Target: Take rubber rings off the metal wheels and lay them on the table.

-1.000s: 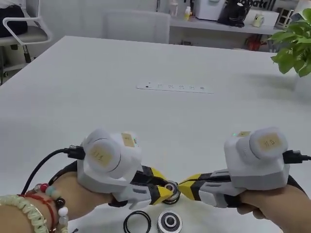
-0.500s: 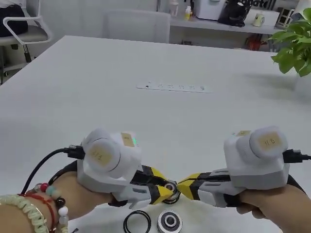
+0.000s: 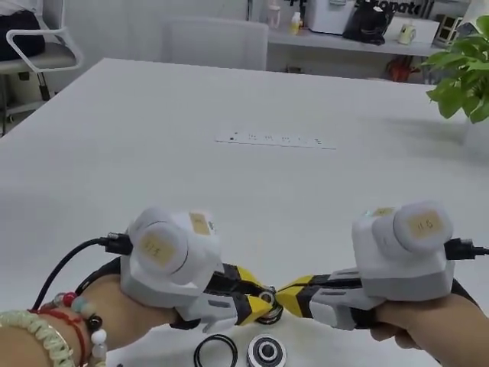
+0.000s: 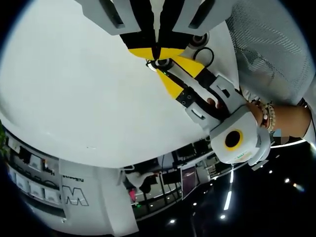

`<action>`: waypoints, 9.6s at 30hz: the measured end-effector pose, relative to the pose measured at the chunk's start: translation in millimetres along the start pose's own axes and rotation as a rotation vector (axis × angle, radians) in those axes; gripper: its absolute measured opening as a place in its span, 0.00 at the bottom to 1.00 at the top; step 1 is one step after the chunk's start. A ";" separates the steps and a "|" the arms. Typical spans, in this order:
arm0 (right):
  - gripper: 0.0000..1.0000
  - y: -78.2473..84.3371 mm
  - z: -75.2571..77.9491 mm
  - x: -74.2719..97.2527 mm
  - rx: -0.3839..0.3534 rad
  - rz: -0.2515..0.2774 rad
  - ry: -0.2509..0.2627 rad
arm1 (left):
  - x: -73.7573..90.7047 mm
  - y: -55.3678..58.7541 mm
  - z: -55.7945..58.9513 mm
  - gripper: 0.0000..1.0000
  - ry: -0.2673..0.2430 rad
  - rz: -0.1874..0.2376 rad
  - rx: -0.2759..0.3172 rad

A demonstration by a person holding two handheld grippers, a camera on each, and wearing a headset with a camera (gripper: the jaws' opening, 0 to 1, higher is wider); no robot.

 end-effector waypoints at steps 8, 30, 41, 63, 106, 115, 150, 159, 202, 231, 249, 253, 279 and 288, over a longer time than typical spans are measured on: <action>0.00 -1.0 -0.5 0.0 -0.006 0.006 -0.010 | 0.0 0.1 -0.1 0.13 -0.001 0.002 0.001; 0.00 -4.5 0.8 0.2 -0.008 0.038 -0.008 | -0.9 0.1 0.1 0.13 -0.011 0.007 -0.007; 0.00 1.4 5.0 0.3 -0.011 0.008 0.007 | -1.7 -3.2 1.0 0.14 -0.016 -0.019 0.007; 0.00 -7.2 8.2 6.5 -0.058 0.075 0.011 | 33.8 -40.0 -8.5 0.49 -0.035 -0.015 -0.031; 0.00 -20.0 -10.6 3.9 -0.047 0.120 -0.062 | 157.3 -66.2 20.5 0.68 -0.148 0.054 -0.099; 0.00 -21.8 -17.0 1.7 -0.041 0.118 -0.086 | 163.2 -49.4 30.2 0.70 -0.165 0.043 -0.059; 0.00 -19.4 -52.3 -10.2 -0.058 0.063 -0.238 | 156.3 17.0 63.1 0.79 -0.207 0.016 0.174; 0.00 -14.2 -57.1 -13.7 -0.057 0.031 -0.265 | 154.4 19.7 63.7 0.79 -0.211 0.007 0.185; 0.00 1.8 -52.8 -20.0 -0.097 -0.085 -0.258 | 153.2 23.9 65.7 0.77 -0.203 -0.010 0.211; 0.03 2.7 -50.9 -22.2 -0.030 -0.097 -0.209 | 152.5 24.0 65.9 0.77 -0.205 -0.013 0.212; 0.06 -2.9 -40.4 -17.3 -0.035 -0.064 -0.162 | 152.7 23.5 66.0 0.77 -0.207 -0.009 0.212; 0.06 -5.7 -36.3 -15.0 -0.045 -0.047 -0.149 | 153.0 23.4 65.8 0.77 -0.208 -0.009 0.211; 0.07 -19.7 -13.5 3.4 -0.120 0.077 -0.071 | 156.0 19.4 64.0 0.78 -0.209 -0.010 0.185; 0.07 -20.0 -2.8 10.5 -0.157 0.106 -0.037 | 161.1 9.9 62.3 0.79 -0.214 0.004 0.162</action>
Point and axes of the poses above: the centre of the closed fingertips' face, and the gripper's own axes: x roughly backward along the fingers, z roughly to its right, y roughly out of its underside, the point moved 10 cm from there along x, roughly backward along the fingers, and after that the axes turned 2 degrees about -z, right-handed, at the moved point
